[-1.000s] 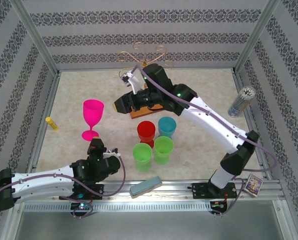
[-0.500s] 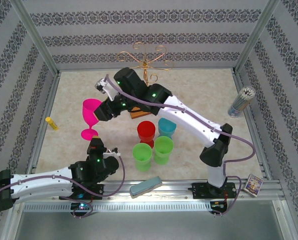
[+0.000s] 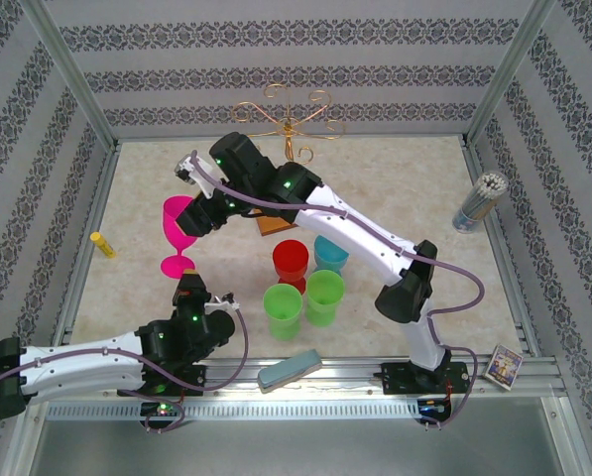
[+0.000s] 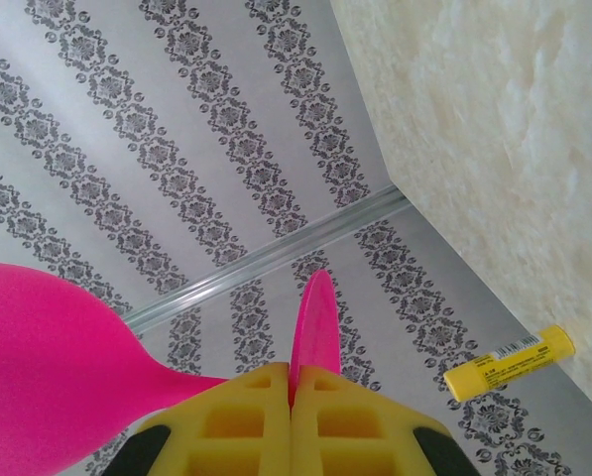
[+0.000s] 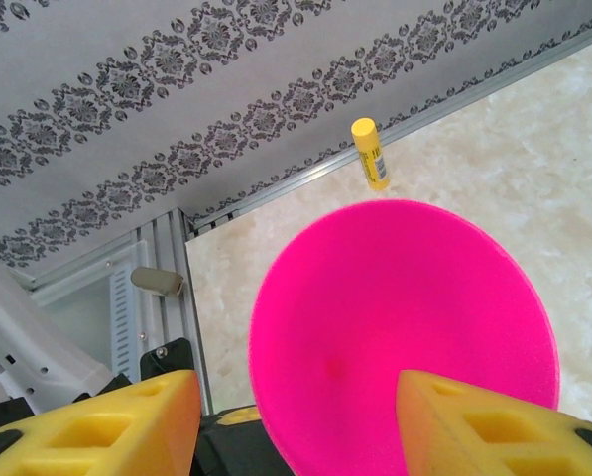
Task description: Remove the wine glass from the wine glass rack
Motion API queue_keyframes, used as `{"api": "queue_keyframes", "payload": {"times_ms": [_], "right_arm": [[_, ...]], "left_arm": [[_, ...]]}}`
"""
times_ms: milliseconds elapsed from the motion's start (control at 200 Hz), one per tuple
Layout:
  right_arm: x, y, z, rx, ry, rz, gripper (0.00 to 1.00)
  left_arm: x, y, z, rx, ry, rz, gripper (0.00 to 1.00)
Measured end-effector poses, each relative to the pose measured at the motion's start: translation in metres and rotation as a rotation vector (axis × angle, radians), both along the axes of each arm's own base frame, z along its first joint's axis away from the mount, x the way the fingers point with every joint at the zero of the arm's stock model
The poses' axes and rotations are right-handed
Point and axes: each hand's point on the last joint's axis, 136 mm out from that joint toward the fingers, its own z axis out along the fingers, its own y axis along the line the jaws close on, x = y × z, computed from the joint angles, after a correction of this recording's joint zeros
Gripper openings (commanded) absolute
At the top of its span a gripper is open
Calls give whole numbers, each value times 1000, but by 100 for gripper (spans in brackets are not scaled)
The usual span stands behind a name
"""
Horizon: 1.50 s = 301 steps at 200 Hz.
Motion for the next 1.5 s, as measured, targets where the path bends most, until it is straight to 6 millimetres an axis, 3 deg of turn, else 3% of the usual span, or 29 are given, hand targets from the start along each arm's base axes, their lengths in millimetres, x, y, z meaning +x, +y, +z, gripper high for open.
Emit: {"api": "queue_keyframes", "payload": {"times_ms": [415,824,984,1504], "right_arm": [[-1,9,-19,-29,-5,59,54],[-7,8,-21,-36,-3,96,19],[-9,8,-19,-29,-1,112,0],[-9,8,-25,-35,0,108,0]], "left_arm": [[1,-2,-5,45,18,0,0],[1,-3,-6,51,20,0,4],[1,-3,-6,51,21,-1,9],[2,-4,-6,40,18,-3,26]]}}
